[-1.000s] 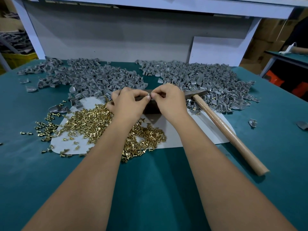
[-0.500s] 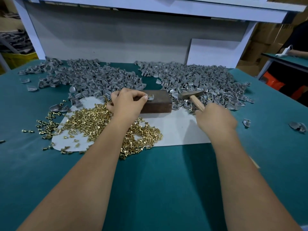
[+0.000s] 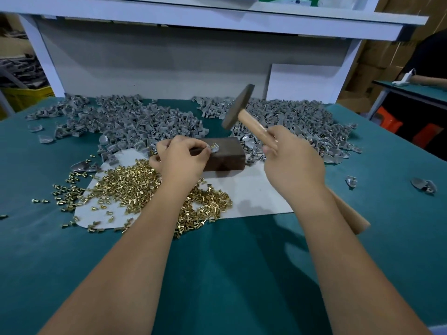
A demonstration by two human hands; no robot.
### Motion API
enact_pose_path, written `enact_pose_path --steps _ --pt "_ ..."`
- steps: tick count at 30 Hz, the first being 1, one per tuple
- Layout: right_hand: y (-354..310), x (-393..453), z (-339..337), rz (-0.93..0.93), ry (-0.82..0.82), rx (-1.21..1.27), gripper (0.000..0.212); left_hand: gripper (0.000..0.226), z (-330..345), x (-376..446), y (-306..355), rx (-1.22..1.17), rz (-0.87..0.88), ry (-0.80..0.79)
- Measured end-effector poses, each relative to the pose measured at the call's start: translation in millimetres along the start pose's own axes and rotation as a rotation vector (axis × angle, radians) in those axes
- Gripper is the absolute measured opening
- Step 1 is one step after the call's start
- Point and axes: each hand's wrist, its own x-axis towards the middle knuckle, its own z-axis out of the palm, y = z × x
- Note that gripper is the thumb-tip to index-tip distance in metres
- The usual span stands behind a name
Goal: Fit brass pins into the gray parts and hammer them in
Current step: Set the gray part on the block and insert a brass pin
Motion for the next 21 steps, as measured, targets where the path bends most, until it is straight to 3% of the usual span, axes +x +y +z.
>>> enact_pose_path --steps 7,11,15,19,21 --pt "-18 -3 -5 -0.096 0.039 -0.044 0.047 0.018 2 2 2 -0.002 -0.014 0.039" --pt "-17 -8 0 -0.124 -0.082 -0.111 0.045 0.014 0 3 0 -0.011 0.014 0.022" --pt "-17 -2 -3 -0.065 0.065 -0.089 0.048 0.017 2 4 2 -0.012 -0.008 0.045" --pt "-16 -8 3 -0.135 -0.064 -0.159 0.046 0.015 1 2 1 -0.022 0.006 0.021" --pt "-16 -2 0 -0.135 -0.042 -0.162 0.047 0.013 1 3 1 -0.025 -0.002 0.014"
